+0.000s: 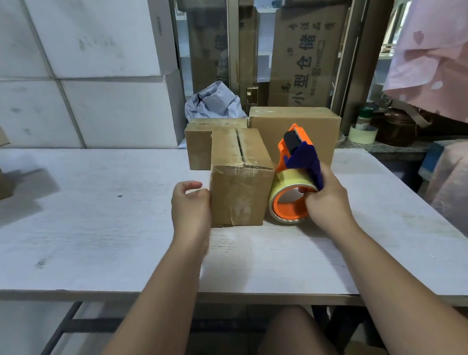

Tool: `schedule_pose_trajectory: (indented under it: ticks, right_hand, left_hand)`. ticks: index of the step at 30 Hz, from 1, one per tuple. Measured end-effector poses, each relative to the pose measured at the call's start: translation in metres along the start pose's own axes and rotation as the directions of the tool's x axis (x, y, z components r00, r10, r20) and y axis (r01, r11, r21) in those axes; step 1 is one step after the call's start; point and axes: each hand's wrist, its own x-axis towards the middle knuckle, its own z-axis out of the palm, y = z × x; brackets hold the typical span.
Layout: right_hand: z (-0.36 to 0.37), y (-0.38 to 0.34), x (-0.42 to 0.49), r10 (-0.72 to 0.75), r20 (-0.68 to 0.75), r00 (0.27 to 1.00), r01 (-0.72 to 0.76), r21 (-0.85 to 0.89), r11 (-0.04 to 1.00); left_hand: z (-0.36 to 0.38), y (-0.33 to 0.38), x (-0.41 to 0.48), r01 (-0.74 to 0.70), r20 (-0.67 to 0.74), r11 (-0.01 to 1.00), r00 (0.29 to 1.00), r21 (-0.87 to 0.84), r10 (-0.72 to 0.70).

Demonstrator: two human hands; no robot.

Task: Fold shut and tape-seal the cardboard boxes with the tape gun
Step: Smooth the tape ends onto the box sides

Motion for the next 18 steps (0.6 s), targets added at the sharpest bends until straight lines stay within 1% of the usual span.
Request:
schedule_pose_trajectory:
  ticks: [1, 3, 5, 6, 7, 9, 10, 12, 14, 15, 16, 17, 18]
  right_hand:
    - [0.000, 0.000, 0.000, -0.001, -0.006, 1.000, 0.001, -0.002, 1.000]
    - [0.000, -0.001, 0.000, -0.028, -0.009, 1.000, 0.027, -0.015, 1.000]
    - [0.002, -0.002, -0.002, -0.050, -0.004, 0.999, 0.050, -0.026, 0.998]
    - [0.003, -0.003, -0.003, -0.052, -0.004, 0.999, 0.052, -0.025, 0.998]
    - [0.004, -0.004, -0.004, -0.056, -0.005, 0.998, 0.056, -0.026, 0.998]
    - [0.005, -0.006, -0.004, -0.068, 0.001, 0.998, 0.068, -0.035, 0.997]
    - [0.005, -0.008, -0.004, -0.076, 0.005, 0.997, 0.076, -0.036, 0.996]
    - [0.005, -0.014, -0.004, -0.101, 0.003, 0.995, 0.101, -0.043, 0.994]
    - [0.008, -0.019, -0.002, -0.136, -0.005, 0.991, 0.136, -0.067, 0.988]
    - [0.010, -0.021, -0.001, -0.155, -0.004, 0.988, 0.155, -0.084, 0.984]
    - [0.013, -0.023, -0.001, -0.173, -0.001, 0.985, 0.172, -0.096, 0.980]
    - [0.015, -0.023, -0.001, -0.186, 0.002, 0.982, 0.186, -0.104, 0.977]
    - [0.016, -0.024, 0.000, -0.193, 0.005, 0.981, 0.192, -0.107, 0.975]
  left_hand:
    - [-0.002, -0.003, -0.003, -0.101, 0.022, 0.992, 0.995, 0.074, 0.099]
    - [-0.003, -0.003, -0.011, -0.298, 0.124, 0.922, 0.953, 0.248, 0.275]
    - [-0.002, -0.005, -0.018, -0.423, 0.214, 0.818, 0.905, 0.389, 0.367]
    - [-0.002, -0.006, -0.020, -0.442, 0.221, 0.796, 0.897, 0.414, 0.383]
    - [-0.003, -0.008, -0.021, -0.439, 0.213, 0.801, 0.898, 0.407, 0.385]
    - [-0.008, -0.011, -0.017, -0.399, 0.208, 0.817, 0.916, 0.415, 0.342]
    - [-0.011, -0.009, -0.016, -0.370, 0.220, 0.795, 0.929, 0.481, 0.299]
    - [-0.018, -0.002, -0.012, -0.319, 0.225, 0.705, 0.948, 0.634, 0.227]
    - [-0.020, 0.011, -0.015, -0.330, 0.219, 0.646, 0.944, 0.689, 0.248]
    - [-0.018, 0.018, -0.019, -0.382, 0.219, 0.592, 0.918, 0.709, 0.331]
    - [-0.014, 0.027, -0.023, -0.465, 0.259, 0.460, 0.859, 0.756, 0.442]
    - [-0.009, 0.033, -0.025, -0.535, 0.337, 0.286, 0.781, 0.795, 0.525]
    - [-0.004, 0.036, -0.025, -0.568, 0.420, 0.127, 0.724, 0.813, 0.548]
